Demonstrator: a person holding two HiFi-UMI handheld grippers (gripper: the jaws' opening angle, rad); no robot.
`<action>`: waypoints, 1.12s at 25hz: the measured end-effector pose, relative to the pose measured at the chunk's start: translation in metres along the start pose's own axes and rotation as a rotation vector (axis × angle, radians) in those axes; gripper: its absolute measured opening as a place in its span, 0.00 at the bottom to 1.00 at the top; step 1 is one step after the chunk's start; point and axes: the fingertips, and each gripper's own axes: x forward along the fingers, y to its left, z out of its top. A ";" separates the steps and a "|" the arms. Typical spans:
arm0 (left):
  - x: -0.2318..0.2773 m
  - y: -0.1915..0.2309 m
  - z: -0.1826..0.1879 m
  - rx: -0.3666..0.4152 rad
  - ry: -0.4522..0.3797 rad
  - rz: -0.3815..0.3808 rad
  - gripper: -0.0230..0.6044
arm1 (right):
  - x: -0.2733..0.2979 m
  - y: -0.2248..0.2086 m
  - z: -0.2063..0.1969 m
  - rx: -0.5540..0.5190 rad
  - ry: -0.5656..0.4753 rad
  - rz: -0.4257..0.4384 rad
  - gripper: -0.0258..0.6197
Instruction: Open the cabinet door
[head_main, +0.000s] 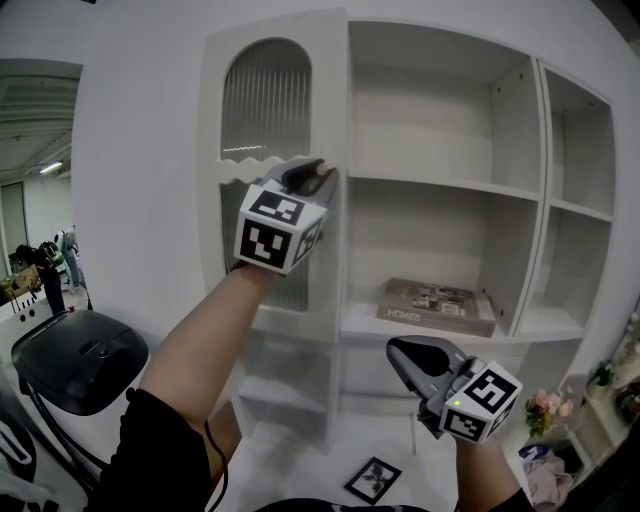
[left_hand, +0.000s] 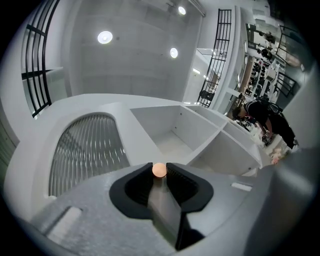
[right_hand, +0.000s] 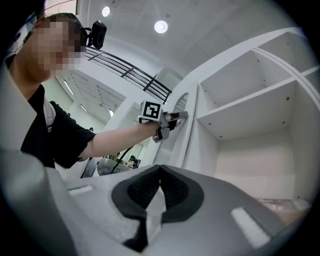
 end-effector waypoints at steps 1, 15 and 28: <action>-0.003 0.000 0.002 -0.009 -0.004 -0.005 0.18 | 0.001 0.003 0.003 -0.006 -0.001 -0.001 0.04; -0.040 0.004 0.023 -0.089 -0.032 -0.069 0.16 | 0.028 0.050 0.032 -0.030 0.002 0.016 0.04; -0.084 0.011 0.048 -0.140 -0.077 -0.113 0.16 | 0.031 0.088 0.030 -0.001 0.040 0.021 0.04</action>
